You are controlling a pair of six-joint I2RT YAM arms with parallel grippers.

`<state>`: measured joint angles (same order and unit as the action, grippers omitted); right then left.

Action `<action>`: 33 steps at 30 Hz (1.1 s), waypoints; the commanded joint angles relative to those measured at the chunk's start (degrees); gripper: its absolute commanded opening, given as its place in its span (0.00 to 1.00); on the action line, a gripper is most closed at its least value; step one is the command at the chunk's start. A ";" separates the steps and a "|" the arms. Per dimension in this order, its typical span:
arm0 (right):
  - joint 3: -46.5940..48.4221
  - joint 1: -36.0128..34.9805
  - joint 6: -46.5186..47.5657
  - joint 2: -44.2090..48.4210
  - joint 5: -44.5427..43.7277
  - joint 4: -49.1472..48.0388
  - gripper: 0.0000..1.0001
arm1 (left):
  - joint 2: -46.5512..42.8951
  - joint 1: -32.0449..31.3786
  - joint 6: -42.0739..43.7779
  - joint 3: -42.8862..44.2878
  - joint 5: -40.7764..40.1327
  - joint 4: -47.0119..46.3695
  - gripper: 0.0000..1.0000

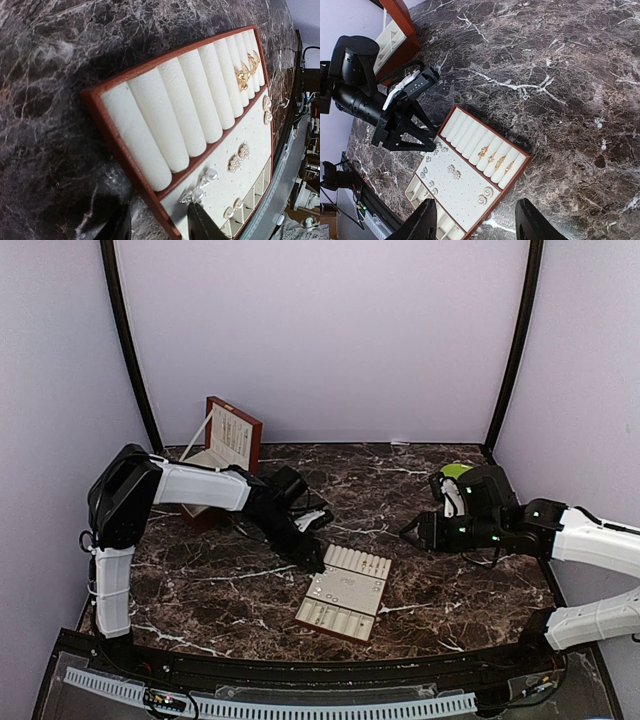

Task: Organize the mixed jewelry

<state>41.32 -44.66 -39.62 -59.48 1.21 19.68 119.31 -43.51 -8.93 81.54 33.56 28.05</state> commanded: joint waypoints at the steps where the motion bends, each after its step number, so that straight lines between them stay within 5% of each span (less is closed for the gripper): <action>1: -0.30 0.28 0.66 0.45 -0.94 -1.22 0.54 | -1.73 -0.38 0.46 0.82 -1.02 0.44 0.42; 19: 3.84 0.88 2.73 -2.11 -10.43 6.72 0.59 | -24.96 0.33 -10.98 -18.17 -10.09 -20.48 0.47; 33: 7.88 16.05 9.88 -18.68 -3.90 7.35 0.41 | -41.01 17.06 -9.50 -28.83 -9.29 -20.45 0.48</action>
<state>45.01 -31.03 -33.32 -73.56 -4.45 27.20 81.67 -31.57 -20.49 54.89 23.07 7.29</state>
